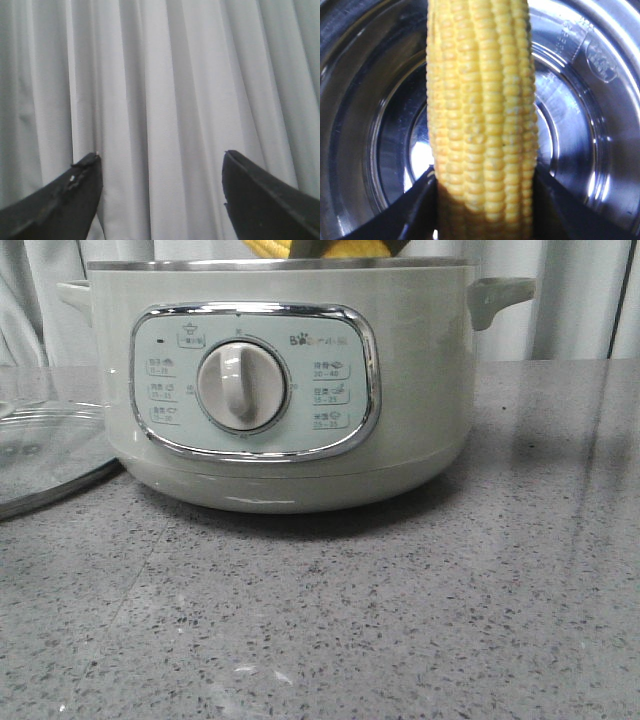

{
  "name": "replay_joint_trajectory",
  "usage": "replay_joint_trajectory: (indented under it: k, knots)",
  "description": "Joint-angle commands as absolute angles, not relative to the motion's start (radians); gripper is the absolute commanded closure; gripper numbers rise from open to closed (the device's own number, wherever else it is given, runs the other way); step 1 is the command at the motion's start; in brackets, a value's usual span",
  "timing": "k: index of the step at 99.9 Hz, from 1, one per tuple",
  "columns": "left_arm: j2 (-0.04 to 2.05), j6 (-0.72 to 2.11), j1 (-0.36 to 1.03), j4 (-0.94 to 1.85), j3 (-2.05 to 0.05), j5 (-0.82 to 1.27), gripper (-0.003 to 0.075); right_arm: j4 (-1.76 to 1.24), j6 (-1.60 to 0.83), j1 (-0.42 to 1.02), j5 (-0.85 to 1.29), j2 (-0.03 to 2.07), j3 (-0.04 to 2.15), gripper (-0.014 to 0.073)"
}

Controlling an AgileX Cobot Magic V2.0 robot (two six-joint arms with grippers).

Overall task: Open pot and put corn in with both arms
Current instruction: 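Carry the corn cob over the cooker opening with the right gripper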

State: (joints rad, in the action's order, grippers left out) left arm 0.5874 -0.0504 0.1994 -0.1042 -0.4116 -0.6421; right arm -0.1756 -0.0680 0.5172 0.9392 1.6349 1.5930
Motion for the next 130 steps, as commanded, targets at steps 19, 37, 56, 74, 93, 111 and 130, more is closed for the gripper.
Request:
replay_joint_trajectory:
  k: [19,37,56,74,93,111,130]
  knots:
    - [0.588,-0.053,0.199,-0.099,-0.44,-0.71,0.024,-0.184,-0.083,0.516,0.881,1.591,1.643,0.0293]
    - [0.588,-0.053,0.199,-0.099,-0.44,-0.71,0.024,-0.184,-0.083,0.516,0.881,1.591,1.643,0.0269]
    - [0.588,-0.053,0.199,-0.099,-0.44,-0.71,0.024,-0.184,-0.083,0.516,0.883,1.591,1.643,0.0235]
    - [0.588,-0.053,0.199,-0.099,-0.44,-0.71,0.024,-0.184,-0.083,0.516,0.883,1.591,1.643,0.0223]
    - [0.588,-0.053,0.199,-0.099,-0.44,-0.71,0.024,-0.184,-0.083,0.516,0.883,1.591,1.643,0.0216]
    - [0.588,-0.053,0.199,-0.099,-0.44,-0.71,0.024,-0.184,-0.083,0.516,0.885,1.591,1.643,0.0218]
    - [0.588,-0.053,0.199,-0.099,-0.44,-0.71,0.0323,-0.184,-0.083,0.516,0.892,1.581,1.643,0.0342]
